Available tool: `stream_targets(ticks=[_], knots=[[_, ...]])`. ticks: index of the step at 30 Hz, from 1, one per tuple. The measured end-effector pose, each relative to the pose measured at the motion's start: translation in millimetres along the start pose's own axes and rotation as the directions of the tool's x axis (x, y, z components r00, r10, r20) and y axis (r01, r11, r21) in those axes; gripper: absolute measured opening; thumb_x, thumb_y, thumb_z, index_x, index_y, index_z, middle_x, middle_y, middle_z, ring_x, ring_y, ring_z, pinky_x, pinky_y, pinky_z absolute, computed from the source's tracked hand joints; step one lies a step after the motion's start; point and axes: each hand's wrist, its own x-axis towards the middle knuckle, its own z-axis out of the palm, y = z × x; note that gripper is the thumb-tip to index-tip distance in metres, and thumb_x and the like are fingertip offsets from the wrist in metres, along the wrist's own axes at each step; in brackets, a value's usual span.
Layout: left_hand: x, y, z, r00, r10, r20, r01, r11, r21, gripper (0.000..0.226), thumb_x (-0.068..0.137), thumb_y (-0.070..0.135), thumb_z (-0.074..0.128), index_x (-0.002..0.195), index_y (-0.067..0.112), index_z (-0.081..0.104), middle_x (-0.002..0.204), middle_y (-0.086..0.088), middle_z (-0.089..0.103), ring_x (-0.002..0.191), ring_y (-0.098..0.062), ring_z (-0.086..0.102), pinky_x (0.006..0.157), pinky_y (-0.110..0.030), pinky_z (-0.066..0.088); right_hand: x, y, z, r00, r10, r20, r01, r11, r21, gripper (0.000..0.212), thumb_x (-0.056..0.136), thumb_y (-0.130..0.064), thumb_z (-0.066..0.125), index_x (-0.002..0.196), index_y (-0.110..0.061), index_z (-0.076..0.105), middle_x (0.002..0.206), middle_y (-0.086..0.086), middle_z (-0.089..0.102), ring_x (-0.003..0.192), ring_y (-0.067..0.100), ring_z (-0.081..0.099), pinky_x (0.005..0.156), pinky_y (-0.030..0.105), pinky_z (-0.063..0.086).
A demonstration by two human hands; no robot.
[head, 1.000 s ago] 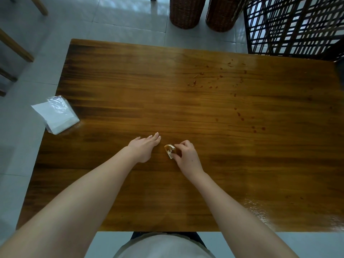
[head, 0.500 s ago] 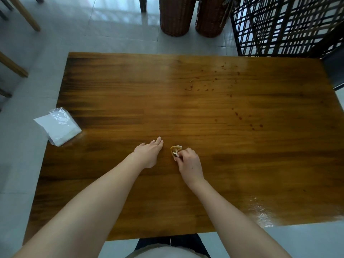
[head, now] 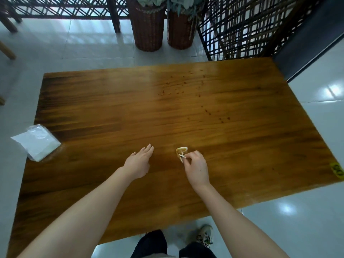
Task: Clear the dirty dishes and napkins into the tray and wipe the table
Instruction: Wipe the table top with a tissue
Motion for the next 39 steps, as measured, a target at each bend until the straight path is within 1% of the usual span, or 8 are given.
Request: stream_targets(ticks=[4, 7, 11, 16, 23, 32, 34, 39], knots=[[-3.7, 61.3, 12.5, 0.999, 0.048, -0.019, -0.048, 0.999, -0.022, 0.073, 0.097, 0.006, 0.043, 0.155, 0.020, 0.001, 0.162, 0.002, -0.003, 0.149, -0.018, 0.004, 0.119, -0.038, 0.015, -11.7, 45.8, -44.7, 1.000, 0.018, -0.025, -0.017, 1.000, 0.012, 0.010, 0.091, -0.019, 0.062, 0.097, -0.015, 0.069, 0.088, -0.009, 0.056, 0.086, 0.010, 0.054, 0.077, 0.028, 0.051], [-2.6, 111.5, 18.4, 0.997, 0.069, -0.030, -0.070, 0.997, -0.037, 0.071, 0.098, 0.007, 0.043, 0.155, 0.019, 0.002, 0.162, 0.002, -0.004, 0.149, -0.019, 0.006, 0.117, -0.039, 0.022, -23.1, 94.6, -85.6, 0.999, 0.031, -0.036, -0.031, 0.999, 0.008, 0.011, 0.092, -0.019, 0.061, 0.097, -0.013, 0.070, 0.089, -0.005, 0.060, 0.085, 0.011, 0.055, 0.076, 0.030, 0.050], [-3.1, 176.0, 27.7, 0.997, 0.047, -0.065, -0.049, 0.999, -0.024, 0.072, 0.096, 0.001, 0.039, 0.155, 0.019, 0.002, 0.162, 0.002, -0.004, 0.149, -0.017, 0.006, 0.117, -0.037, 0.024, -37.8, 161.8, -140.3, 0.996, 0.054, -0.066, -0.052, 0.998, 0.031, 0.012, 0.092, -0.018, 0.061, 0.097, -0.012, 0.070, 0.089, -0.004, 0.061, 0.084, 0.011, 0.055, 0.073, 0.027, 0.049], [2.1, 249.3, 40.5, 0.996, 0.016, -0.091, -0.020, 0.999, -0.042, 0.075, 0.095, 0.001, 0.043, 0.155, 0.020, 0.002, 0.162, 0.004, -0.004, 0.149, -0.016, 0.007, 0.106, -0.038, 0.040, -53.0, 232.7, -197.9, 0.993, 0.080, -0.086, -0.077, 0.996, 0.036, 0.014, 0.091, -0.016, 0.061, 0.100, -0.009, 0.070, 0.093, 0.002, 0.065, 0.086, 0.017, 0.059, 0.077, 0.035, 0.051], [27.7, 324.0, 47.7, 0.994, 0.047, -0.102, -0.048, 0.999, -0.006, 0.074, 0.095, 0.005, 0.046, 0.155, 0.021, 0.006, 0.162, 0.005, 0.000, 0.148, -0.016, 0.011, 0.103, -0.039, 0.041, -63.6, 311.7, -257.5, 0.977, 0.180, -0.116, -0.177, 0.983, 0.043, 0.012, 0.091, -0.015, 0.062, 0.098, -0.007, 0.069, 0.093, 0.006, 0.064, 0.087, 0.024, 0.059, 0.076, 0.042, 0.050], [109.9, 420.9, 34.6, 0.988, 0.146, -0.057, -0.145, 0.989, 0.026, 0.075, 0.095, 0.004, 0.046, 0.155, 0.021, 0.006, 0.162, 0.005, -0.002, 0.146, -0.017, 0.021, 0.101, -0.042, 0.044, -30.0, 402.5, -325.5, 0.935, 0.270, -0.231, -0.273, 0.962, 0.017, 0.011, 0.089, -0.014, 0.065, 0.094, -0.005, 0.070, 0.089, 0.008, 0.065, 0.083, 0.025, 0.059, 0.071, 0.031, 0.043], [130.5, 442.1, 28.1, 0.983, 0.176, -0.050, -0.174, 0.984, 0.035, 0.073, 0.096, 0.005, 0.046, 0.155, 0.021, 0.005, 0.162, 0.004, -0.003, 0.147, -0.017, 0.018, 0.102, -0.041, 0.043, -15.6, 418.8, -338.5, 0.918, 0.301, -0.260, -0.306, 0.952, 0.018, 0.012, 0.089, -0.015, 0.065, 0.095, -0.006, 0.070, 0.090, 0.007, 0.065, 0.085, 0.025, 0.059, 0.071, 0.031, 0.043], [166.8, 484.2, 17.4, 0.979, 0.202, -0.004, -0.202, 0.979, 0.039, 0.072, 0.098, 0.007, 0.045, 0.155, 0.022, 0.004, 0.162, 0.006, -0.004, 0.146, -0.018, 0.020, 0.103, -0.041, 0.042, 17.5, 452.7, -363.3, 0.896, 0.334, -0.294, -0.341, 0.940, 0.030, 0.010, 0.090, -0.017, 0.063, 0.093, -0.009, 0.069, 0.080, -0.006, 0.055, 0.075, 0.017, 0.053, 0.065, 0.028, 0.037]])
